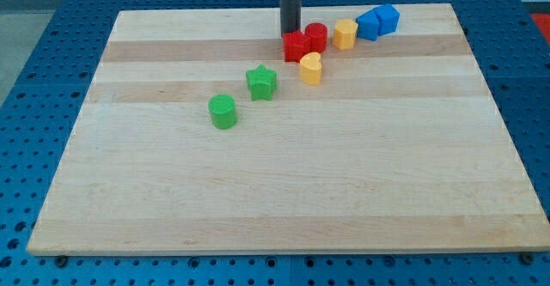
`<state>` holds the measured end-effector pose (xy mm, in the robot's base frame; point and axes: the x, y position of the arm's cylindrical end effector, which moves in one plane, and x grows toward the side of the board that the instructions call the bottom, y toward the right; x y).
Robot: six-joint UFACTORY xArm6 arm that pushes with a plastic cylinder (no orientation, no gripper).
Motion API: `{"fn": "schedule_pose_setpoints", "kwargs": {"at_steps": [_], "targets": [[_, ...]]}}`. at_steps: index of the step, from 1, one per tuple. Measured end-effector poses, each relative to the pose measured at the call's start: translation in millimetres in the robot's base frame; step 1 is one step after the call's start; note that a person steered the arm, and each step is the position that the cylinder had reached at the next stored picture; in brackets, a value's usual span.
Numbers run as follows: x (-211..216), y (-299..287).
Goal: Adjust the red blocks in between the yellow blocks
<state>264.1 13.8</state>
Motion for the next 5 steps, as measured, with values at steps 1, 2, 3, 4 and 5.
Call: {"fn": "schedule_pose_setpoints", "kwargs": {"at_steps": [1,2,3,4,5], "targets": [[0.0,2.3],[0.7,2.3],[4.1,3.6],[4.5,5.3],[4.5,9.0]]}}
